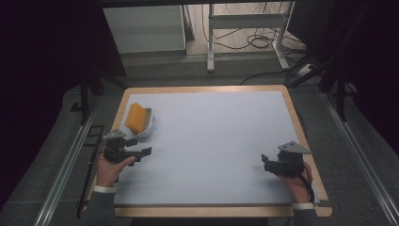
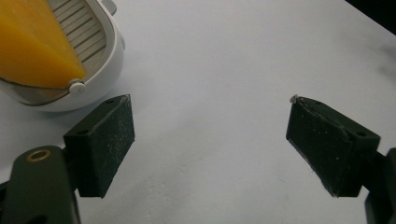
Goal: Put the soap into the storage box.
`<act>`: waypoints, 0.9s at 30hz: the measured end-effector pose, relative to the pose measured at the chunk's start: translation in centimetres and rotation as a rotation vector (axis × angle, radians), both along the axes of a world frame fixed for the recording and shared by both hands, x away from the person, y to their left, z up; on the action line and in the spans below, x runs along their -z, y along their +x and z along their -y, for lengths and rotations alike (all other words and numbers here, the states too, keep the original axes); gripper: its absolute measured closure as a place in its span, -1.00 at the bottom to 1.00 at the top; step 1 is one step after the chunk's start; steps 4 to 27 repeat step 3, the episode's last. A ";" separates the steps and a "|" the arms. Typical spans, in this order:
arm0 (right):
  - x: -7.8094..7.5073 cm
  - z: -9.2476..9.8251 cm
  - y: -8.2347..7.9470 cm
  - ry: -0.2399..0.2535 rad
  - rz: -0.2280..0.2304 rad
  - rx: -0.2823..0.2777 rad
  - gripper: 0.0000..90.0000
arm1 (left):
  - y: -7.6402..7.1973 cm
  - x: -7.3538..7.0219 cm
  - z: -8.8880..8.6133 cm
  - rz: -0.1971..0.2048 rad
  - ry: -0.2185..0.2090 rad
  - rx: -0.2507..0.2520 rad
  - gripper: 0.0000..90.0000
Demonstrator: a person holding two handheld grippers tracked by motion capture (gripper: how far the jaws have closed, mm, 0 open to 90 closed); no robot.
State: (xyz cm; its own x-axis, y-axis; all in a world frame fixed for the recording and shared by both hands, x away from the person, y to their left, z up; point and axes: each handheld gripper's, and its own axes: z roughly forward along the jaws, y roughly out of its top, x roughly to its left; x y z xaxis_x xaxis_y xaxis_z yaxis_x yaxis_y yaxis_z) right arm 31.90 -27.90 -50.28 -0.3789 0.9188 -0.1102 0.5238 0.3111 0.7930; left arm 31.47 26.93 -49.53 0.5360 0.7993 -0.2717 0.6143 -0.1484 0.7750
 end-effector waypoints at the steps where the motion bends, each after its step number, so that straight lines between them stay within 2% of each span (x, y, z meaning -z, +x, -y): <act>1: 0.0 0.0 0.0 -0.001 0.007 -0.002 -0.69 | 0.0 0.0 0.0 0.000 0.006 -0.003 -0.65; 3: 0.0 -0.1 0.0 -0.002 0.016 -0.005 -0.69 | 0.0 0.1 0.1 -0.002 0.017 -0.002 -0.65; 27: 0.0 -0.1 0.0 -0.002 0.016 -0.005 -0.69 | 0.0 0.1 0.1 -0.002 0.017 -0.002 -0.65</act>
